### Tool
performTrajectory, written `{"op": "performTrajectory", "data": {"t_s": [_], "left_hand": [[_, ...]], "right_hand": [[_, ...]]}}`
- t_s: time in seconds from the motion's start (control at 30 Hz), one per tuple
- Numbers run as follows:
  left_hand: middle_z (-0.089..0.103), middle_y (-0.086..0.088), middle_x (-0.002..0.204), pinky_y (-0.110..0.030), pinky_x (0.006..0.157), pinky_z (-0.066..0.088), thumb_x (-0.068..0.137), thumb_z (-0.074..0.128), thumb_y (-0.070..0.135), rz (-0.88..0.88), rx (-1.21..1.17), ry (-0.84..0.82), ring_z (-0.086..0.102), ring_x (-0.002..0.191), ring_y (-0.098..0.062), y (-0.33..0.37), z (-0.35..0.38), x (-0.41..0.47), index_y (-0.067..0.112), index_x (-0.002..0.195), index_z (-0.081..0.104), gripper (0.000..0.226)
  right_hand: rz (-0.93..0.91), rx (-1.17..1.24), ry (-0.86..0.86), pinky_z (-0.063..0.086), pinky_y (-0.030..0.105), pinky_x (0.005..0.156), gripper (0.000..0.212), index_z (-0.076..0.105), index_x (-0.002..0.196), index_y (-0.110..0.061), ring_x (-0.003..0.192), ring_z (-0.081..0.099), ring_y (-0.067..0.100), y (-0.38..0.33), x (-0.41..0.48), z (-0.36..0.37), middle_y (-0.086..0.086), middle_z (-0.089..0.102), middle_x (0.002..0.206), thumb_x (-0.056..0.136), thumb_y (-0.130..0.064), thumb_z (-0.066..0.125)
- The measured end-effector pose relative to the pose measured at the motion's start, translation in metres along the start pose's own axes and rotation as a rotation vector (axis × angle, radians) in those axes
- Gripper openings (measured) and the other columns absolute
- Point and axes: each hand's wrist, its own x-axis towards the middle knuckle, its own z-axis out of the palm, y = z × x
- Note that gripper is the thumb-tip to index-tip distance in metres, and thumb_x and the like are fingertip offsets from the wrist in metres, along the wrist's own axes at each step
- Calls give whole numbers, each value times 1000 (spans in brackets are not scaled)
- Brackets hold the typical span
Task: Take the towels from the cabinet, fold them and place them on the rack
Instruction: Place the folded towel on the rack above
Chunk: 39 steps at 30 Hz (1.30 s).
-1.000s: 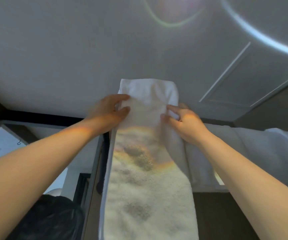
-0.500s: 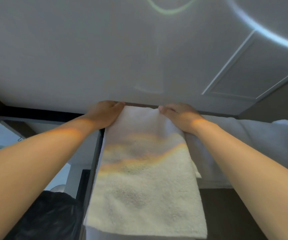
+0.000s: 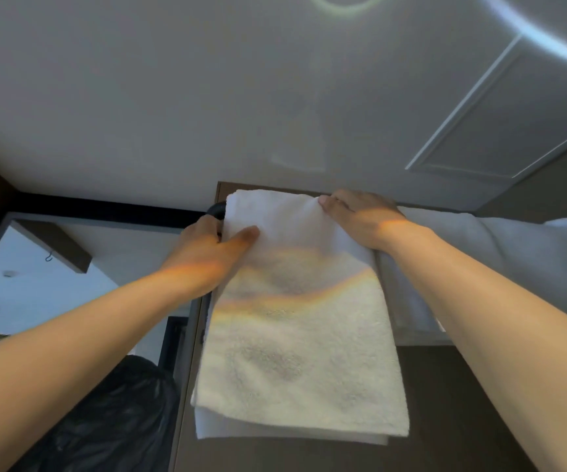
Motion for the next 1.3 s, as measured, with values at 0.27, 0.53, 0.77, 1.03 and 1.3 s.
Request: {"op": "performTrajectory", "data": {"t_s": [0.27,0.53,0.77,1.03,1.3], "left_hand": [[61,-12,70,-29,54,38,94,58,40,7,-191,28,55,60,-20,14,1,-1,-1,77,60,44],[47,-9,66,-31,56,30,92,60,39,-3,-211,43,45,60,-21,18,-3,-1,-2,76,54,45],[59,7,64,-22,49,42,91,58,47,-46,-213,-84,57,59,-10,16,-9,-12,20,73,55,32],[54,4,51,-31,56,38,92,62,36,34,-228,-15,51,50,-14,12,-19,-20,10,68,62,35],[47,-5,61,-31,51,28,96,53,35,52,-40,154,45,57,-18,24,-15,36,11,62,46,42]], "right_hand": [[8,106,109,25,43,115,54,39,148,-18,140,33,31,-3,-31,1,15,41,149,101,-47,40],[232,333,160,43,35,82,39,54,119,-11,109,56,28,-14,-102,9,4,60,115,95,-43,50],[424,818,30,31,27,46,34,49,73,-7,53,40,22,-10,-101,6,12,39,66,96,-31,59],[400,835,152,29,34,59,36,44,66,-8,61,40,22,-1,-82,8,8,39,60,94,-26,59],[329,741,342,35,28,53,29,58,69,-8,61,47,18,-7,-15,-9,4,50,63,93,-24,66]]}}
